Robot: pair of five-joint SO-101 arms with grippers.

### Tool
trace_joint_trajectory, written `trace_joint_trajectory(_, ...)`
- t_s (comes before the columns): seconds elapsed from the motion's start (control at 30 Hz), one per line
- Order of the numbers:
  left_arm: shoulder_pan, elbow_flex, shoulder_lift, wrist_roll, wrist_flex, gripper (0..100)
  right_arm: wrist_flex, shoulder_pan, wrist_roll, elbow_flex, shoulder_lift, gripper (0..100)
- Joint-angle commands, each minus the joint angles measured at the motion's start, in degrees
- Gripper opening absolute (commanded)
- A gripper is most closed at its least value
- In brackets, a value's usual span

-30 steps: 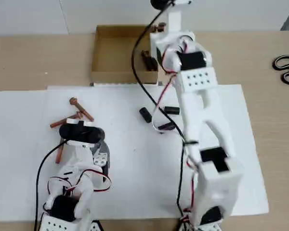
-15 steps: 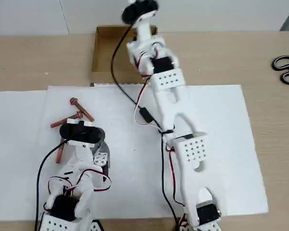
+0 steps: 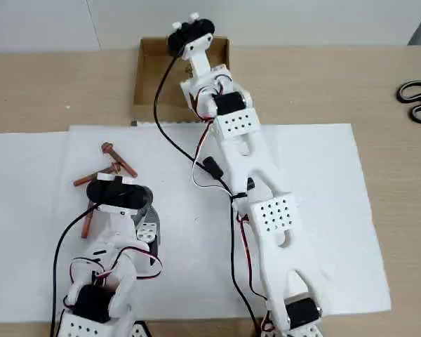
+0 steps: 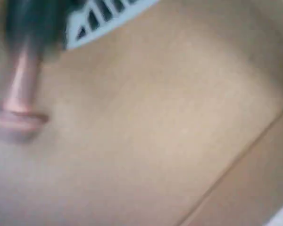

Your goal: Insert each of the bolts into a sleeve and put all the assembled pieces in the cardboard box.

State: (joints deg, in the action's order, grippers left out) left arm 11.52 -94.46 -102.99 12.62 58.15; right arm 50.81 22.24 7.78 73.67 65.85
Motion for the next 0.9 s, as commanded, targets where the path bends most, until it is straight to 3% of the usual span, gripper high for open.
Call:
trace_joint_trajectory(0.0, -1.8, 0.1, -0.4, 1.3, -1.3, 1, 2.4, 0.2, 0.5, 7.0, -1.8, 24.5)
trace_joint_trajectory(0.2, -2.2, 0.1, -0.4, 2.0, -1.3, 1, 17.9, 0.5, -2.6, 22.5, -1.7, 17.8)
trace_joint_trajectory(0.5, -2.2, 0.1, -0.4, 2.3, -1.2, 1, 47.7, 0.8, -4.0, 22.4, -10.5, 0.5)
trace_joint_trajectory(0.7, -2.2, 0.1, -0.4, 2.3, -1.2, 1, 49.5, 1.0, -4.0, 21.8, -13.8, 0.4)
trace_joint_trajectory(0.87, -2.2, 0.1, -0.4, 2.3, -1.1, 1, 49.6, 4.7, -4.3, 4.2, -21.0, 0.4)
